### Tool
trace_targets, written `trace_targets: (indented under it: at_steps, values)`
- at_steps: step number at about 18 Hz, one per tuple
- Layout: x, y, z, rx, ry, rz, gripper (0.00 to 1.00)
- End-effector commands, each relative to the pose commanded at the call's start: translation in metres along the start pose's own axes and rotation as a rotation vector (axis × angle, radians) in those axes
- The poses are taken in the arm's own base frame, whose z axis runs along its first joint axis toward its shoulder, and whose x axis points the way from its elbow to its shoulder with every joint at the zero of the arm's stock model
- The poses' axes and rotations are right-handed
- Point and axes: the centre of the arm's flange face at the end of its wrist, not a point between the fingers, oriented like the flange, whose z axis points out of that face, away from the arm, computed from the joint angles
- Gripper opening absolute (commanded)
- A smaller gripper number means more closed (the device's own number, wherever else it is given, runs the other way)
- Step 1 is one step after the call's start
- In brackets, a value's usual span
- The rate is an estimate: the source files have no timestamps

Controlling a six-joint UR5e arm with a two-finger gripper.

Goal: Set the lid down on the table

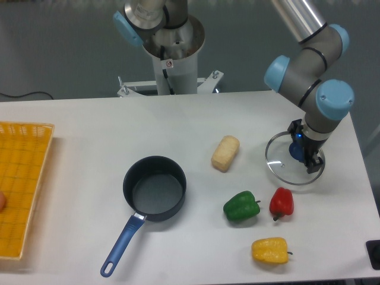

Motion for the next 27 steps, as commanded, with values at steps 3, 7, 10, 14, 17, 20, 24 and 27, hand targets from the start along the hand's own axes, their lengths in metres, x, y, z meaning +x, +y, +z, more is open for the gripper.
trace_targets:
  at_steps: [3, 7, 10, 14, 17, 20, 24, 27]
  values:
    - [-0.001, 0.001, 0.005, 0.002, 0.004, 0.000, 0.36]
    - [-0.002, 0.001, 0.009, 0.001, 0.001, 0.000, 0.36]
    - [-0.004, 0.002, 0.012, -0.002, -0.003, 0.000, 0.36]
    - [-0.006, 0.003, 0.016, -0.006, -0.011, 0.000, 0.36]
    - [-0.006, 0.003, 0.016, -0.007, -0.012, 0.000, 0.36]
    - [-0.006, 0.003, 0.017, -0.006, -0.011, 0.000, 0.36]
    - [-0.006, 0.003, 0.017, -0.006, -0.011, 0.000, 0.36]
    - [-0.007, 0.003, 0.019, -0.005, -0.009, 0.000, 0.36]
